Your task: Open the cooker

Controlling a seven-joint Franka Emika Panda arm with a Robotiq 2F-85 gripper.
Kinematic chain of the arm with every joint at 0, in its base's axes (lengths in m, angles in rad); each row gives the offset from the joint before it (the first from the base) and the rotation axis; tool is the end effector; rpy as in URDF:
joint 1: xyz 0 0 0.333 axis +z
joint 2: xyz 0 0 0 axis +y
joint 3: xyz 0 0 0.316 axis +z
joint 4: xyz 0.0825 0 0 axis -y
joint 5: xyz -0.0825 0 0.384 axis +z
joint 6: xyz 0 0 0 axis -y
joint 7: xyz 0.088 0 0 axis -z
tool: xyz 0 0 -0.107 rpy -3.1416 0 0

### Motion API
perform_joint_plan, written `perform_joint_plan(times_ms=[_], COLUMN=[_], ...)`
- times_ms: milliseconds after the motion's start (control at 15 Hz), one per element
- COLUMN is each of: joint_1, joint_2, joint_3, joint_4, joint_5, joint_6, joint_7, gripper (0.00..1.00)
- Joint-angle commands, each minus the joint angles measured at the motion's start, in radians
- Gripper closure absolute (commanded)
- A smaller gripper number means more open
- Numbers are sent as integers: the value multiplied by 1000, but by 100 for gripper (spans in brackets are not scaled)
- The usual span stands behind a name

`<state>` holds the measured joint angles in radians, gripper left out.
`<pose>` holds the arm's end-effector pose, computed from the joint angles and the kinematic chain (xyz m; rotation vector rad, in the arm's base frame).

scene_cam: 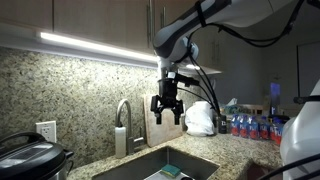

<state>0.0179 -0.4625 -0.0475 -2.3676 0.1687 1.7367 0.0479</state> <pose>0.3921 0.0024 0.4856 -2.9435 0.1662 0.2535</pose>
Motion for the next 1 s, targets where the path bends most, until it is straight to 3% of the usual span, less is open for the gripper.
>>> perform_joint_plan(times_ms=[0, 267, 467, 667, 933], joint_1=[-14, -14, 10, 37, 123], joint_2=[1, 1, -36, -80, -142], joint_3=[12, 12, 38, 92, 212], joint_4=[2, 2, -63, -135, -243], joint_5=[4, 4, 66, 186, 432], joint_6=[-3, -3, 65, 152, 388], joint_7=[-5, -5, 23, 101, 264], gripper=[0, 0, 0, 0, 0])
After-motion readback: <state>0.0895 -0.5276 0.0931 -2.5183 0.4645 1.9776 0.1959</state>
